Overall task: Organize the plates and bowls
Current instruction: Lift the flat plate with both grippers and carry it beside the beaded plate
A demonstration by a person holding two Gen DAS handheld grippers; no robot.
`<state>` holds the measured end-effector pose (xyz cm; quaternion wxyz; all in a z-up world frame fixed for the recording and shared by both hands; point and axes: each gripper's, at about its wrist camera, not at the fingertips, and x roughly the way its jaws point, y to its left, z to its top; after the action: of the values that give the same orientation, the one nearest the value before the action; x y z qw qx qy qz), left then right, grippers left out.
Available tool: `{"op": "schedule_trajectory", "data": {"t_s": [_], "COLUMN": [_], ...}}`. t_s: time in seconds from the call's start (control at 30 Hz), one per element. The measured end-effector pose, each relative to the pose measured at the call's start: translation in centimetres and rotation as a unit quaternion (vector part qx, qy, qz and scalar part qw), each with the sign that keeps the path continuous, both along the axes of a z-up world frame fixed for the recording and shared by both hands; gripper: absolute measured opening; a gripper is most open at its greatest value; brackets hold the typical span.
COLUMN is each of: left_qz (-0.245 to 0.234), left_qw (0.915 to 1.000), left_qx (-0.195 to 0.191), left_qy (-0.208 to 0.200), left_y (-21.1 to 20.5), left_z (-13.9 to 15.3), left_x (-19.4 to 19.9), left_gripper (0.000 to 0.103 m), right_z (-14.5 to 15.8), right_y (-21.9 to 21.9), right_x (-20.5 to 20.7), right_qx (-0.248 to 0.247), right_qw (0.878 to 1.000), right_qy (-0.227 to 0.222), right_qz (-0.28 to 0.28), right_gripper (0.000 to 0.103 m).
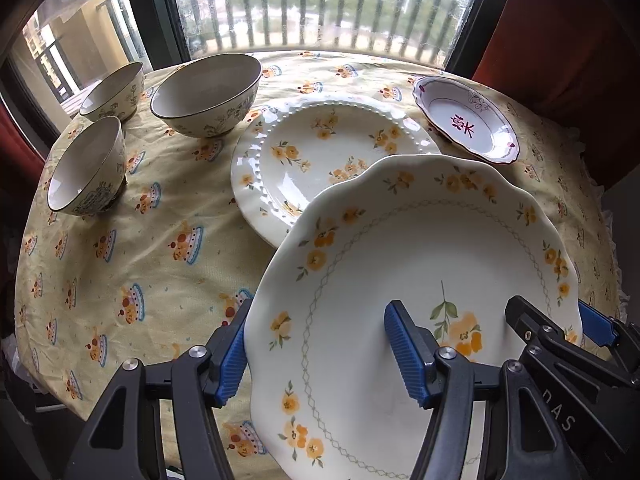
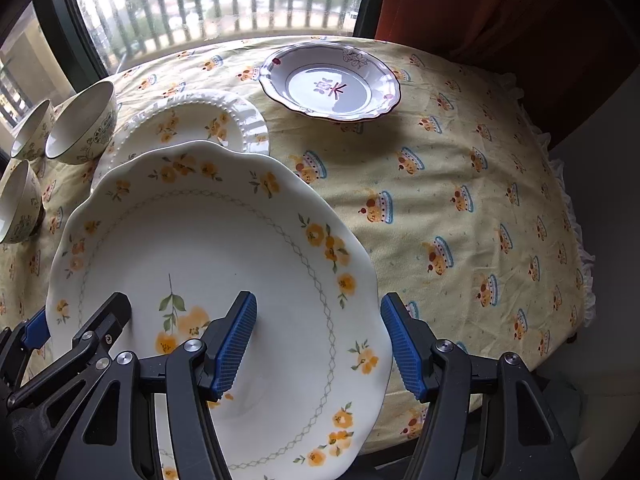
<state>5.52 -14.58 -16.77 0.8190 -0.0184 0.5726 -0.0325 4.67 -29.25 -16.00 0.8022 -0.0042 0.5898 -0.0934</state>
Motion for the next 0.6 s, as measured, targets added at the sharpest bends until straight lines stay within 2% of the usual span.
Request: {"op": "schedule_trajectory", "data": {"t_s": [0.6], "left_qz": [-0.012], "left_qw": [0.9999], "left_qx": [0.000], "left_qy": [0.008], "left_y": [-9.9], "left_z": [-3.1], "left_x": [0.0], "left_gripper": [0.064], "right_z": [-3.2], "right_y": [-10.5], "right_x": [0.0], "right_qx": [-0.004], "right_qw": [1.000], "right_qy": [0.015], "right_qz": [-0.015], "right_gripper": [0.068]}}
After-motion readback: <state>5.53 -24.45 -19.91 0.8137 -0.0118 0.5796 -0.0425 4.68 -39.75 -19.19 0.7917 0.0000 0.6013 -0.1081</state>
